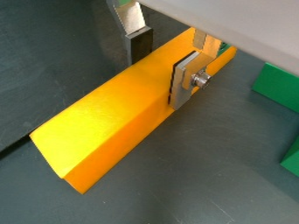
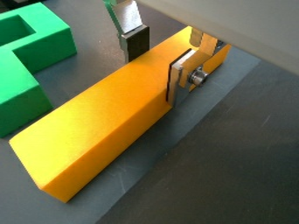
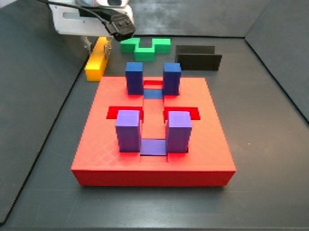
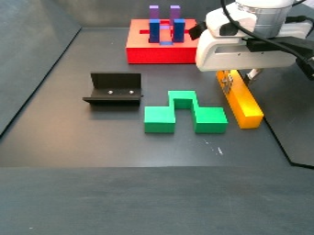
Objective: Pick up the yellow object. Move up. Move to above the board. Insert the yellow object.
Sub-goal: Pick up the yellow object, then move up, then move to above the board.
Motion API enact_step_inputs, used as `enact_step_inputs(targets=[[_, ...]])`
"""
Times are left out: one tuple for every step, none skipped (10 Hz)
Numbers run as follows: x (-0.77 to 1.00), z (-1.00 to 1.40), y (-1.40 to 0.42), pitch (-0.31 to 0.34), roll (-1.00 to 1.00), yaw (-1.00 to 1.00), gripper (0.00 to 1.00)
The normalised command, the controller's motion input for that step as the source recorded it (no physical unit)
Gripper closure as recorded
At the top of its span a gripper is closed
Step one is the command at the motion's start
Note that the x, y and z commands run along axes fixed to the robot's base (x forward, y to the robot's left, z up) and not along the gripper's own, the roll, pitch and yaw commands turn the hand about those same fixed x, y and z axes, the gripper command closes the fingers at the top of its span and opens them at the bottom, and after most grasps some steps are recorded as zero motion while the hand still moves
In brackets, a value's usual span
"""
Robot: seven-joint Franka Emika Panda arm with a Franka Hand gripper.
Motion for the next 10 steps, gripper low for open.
enact_step_inputs(targets=[[0.00, 0.00, 0.00, 0.000, 0.00, 0.00, 1.00], [0.00, 0.00, 0.00, 0.000, 0.00, 0.00, 1.00], [0.00, 0.83, 0.00, 0.000, 0.00, 0.00, 1.00], [-0.05, 0.85, -0.01, 0.006, 0.00, 0.00, 1.00], [-0.10, 0.69, -0.02, 0.043, -0.02, 0.01, 1.00], [-0.07, 0.42, -0.02, 0.026, -0.03, 0.01, 1.00], [0.00, 1.40, 0.00, 0.000, 0.00, 0.00, 1.00], [0.01, 1.40, 0.00, 0.014, -0.01, 0.00, 1.00], [-0.03, 1.40, -0.01, 0.041, -0.04, 0.00, 1.00], [-0.02, 1.40, -0.01, 0.008, -0.06, 0.00, 1.00]])
